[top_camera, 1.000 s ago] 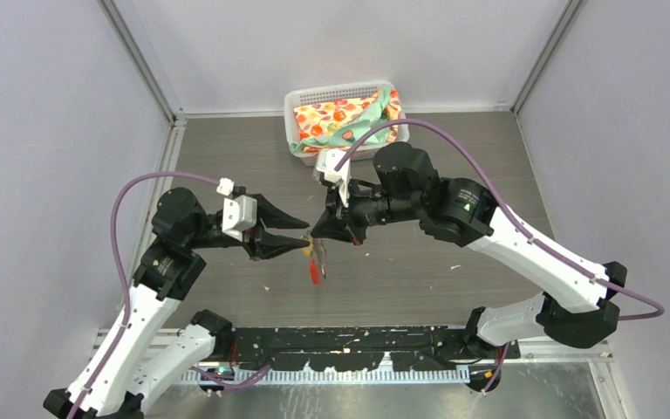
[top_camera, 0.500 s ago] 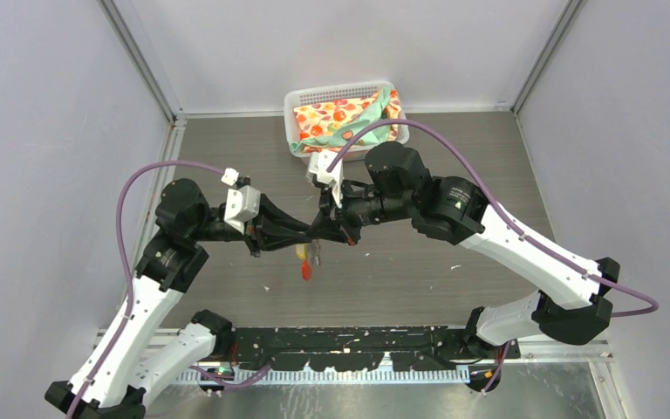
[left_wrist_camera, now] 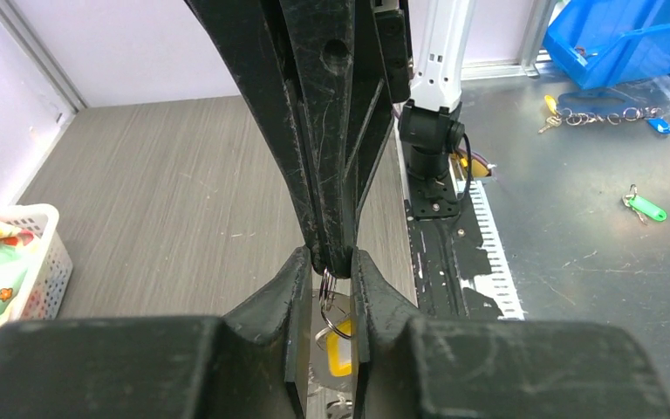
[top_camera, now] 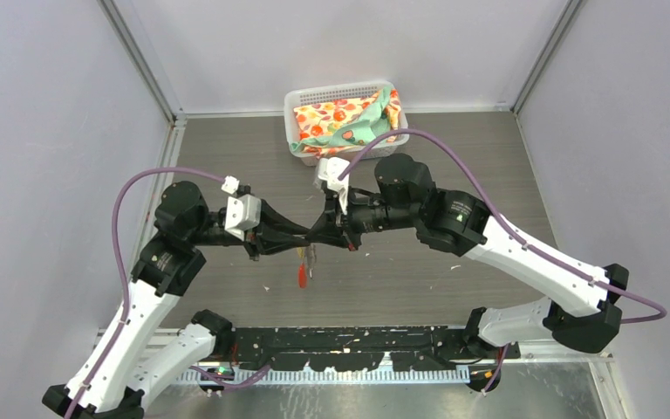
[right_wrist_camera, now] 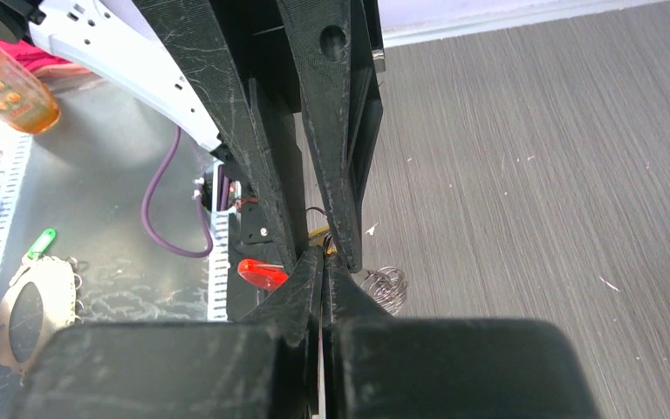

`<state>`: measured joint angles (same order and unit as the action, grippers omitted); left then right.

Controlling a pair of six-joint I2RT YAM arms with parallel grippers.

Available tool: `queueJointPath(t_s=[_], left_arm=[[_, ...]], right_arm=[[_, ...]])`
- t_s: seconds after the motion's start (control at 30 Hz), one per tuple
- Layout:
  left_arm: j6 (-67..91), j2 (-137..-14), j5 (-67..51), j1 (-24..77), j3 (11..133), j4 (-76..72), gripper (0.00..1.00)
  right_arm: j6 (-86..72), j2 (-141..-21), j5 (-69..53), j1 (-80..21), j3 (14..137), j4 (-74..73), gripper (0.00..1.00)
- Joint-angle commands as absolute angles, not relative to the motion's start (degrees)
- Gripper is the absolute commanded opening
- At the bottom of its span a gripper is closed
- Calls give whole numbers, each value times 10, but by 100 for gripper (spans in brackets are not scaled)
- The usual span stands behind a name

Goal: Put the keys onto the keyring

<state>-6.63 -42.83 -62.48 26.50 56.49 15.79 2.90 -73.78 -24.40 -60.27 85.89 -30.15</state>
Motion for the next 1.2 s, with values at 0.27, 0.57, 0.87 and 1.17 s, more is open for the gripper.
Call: queueJointPath(t_s=[0.27, 0.57, 0.87, 1.17], left_arm=[[-30, -413, -610, 265, 584, 125, 2], [42, -410, -553, 265, 604, 42, 42], [36, -414, -561, 265, 618, 65, 36], [134, -451, -566, 265, 635, 133, 27]], right_arm=[[-58, -608, -219, -586, 724, -36, 1], [-58, -603, -221, -583, 720, -62, 1], [-44, -615, -227, -583, 746, -99, 1], [-4, -628, -216, -583, 779, -151, 1]])
